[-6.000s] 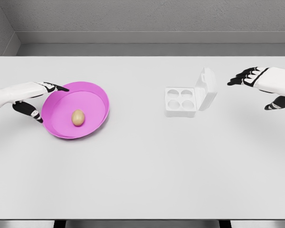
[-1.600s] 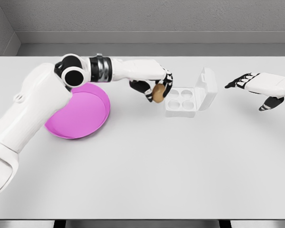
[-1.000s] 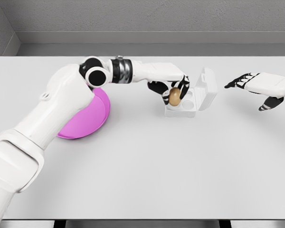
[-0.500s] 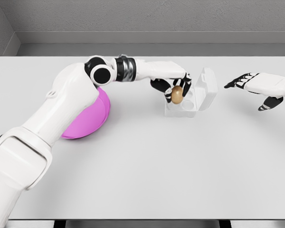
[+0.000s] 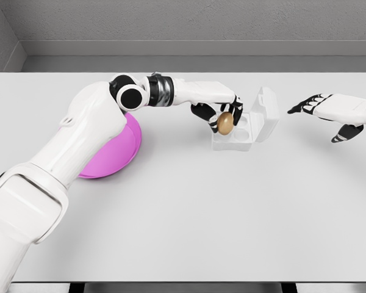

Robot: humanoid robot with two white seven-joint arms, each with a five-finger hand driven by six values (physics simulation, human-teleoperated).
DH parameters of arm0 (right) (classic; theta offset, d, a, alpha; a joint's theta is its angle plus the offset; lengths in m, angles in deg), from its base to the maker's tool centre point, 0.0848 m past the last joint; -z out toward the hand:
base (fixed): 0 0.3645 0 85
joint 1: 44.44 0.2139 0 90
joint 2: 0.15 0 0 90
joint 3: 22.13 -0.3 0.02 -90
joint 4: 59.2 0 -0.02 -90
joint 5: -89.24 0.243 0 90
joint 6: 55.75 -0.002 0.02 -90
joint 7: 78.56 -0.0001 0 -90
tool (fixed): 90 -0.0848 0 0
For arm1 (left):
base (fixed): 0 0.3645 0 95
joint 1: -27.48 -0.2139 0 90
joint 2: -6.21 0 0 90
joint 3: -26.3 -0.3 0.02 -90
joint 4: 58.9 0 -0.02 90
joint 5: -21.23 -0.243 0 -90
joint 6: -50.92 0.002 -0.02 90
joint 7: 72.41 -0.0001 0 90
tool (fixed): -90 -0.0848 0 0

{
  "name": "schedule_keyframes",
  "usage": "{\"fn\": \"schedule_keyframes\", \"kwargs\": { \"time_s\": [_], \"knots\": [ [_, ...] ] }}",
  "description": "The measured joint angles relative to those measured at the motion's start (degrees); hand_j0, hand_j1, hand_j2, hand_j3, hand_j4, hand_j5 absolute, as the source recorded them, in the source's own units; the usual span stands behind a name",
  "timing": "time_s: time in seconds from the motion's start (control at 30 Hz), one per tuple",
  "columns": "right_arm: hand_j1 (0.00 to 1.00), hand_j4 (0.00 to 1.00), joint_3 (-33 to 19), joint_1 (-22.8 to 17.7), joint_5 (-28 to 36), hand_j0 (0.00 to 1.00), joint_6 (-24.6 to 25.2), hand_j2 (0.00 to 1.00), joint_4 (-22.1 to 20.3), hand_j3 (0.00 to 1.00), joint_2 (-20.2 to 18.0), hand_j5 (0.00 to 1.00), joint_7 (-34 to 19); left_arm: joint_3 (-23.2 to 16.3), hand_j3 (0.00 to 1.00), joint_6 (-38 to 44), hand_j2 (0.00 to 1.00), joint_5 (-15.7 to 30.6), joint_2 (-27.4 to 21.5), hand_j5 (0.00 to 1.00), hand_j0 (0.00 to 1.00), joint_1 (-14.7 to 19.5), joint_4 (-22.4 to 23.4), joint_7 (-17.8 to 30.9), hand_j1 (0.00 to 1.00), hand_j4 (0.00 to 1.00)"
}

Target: Pack egg into the box and close the box lid

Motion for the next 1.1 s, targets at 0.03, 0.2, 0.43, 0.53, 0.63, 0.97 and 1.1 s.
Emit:
{"fn": "schedule_keyframes", "kwargs": {
  "time_s": [0.03,0.2,0.43,0.53,0.63,0.97,1.1],
  "knots": [
    [1.0,1.0,0.01,0.0,0.0,1.0,0.0,1.0,0.0,1.0,0.0,1.0,0.0,-0.04,0.46,0.0,0.46,-0.08,0.04,0.46,0.46,0.0,0.01,0.0,0.46,0.46],
    [1.0,1.0,0.04,0.09,0.0,1.0,0.0,1.0,0.0,1.0,-0.03,1.0,0.0,-0.2,0.48,0.0,0.48,-0.82,0.57,0.48,0.48,0.0,0.35,0.0,0.48,0.48],
    [1.0,1.0,0.11,0.35,0.0,1.0,0.0,1.0,0.0,1.0,-0.08,1.0,0.0,-0.14,0.68,0.0,0.68,-1.13,0.28,0.68,0.68,0.0,0.93,-0.01,0.68,0.68],
    [1.0,1.0,0.12,0.35,0.0,1.0,0.0,1.0,0.0,1.0,-0.09,1.0,0.0,-0.1,0.76,0.0,0.76,-1.21,-0.03,0.76,0.76,-0.09,0.99,-0.01,0.76,0.76],
    [1.0,1.0,0.13,0.35,0.0,1.0,0.0,1.0,0.0,1.0,-0.09,1.0,0.0,-0.13,0.83,0.01,0.83,-1.26,-0.18,0.83,0.83,-0.09,1.01,-0.01,0.83,0.83],
    [1.0,1.0,0.15,0.53,0.02,1.0,0.0,1.0,-0.1,1.0,-0.11,1.0,0.0,0.53,1.0,0.03,1.0,0.49,-4.88,1.0,1.0,1.49,0.61,-0.02,1.0,1.0],
    [1.0,1.0,0.54,0.53,0.12,1.0,0.0,1.0,-1.26,1.0,-0.1,1.0,0.0,1.39,1.0,0.02,1.0,13.23,-17.8,1.0,1.0,1.14,0.81,-0.01,1.0,1.0]
  ]
}}
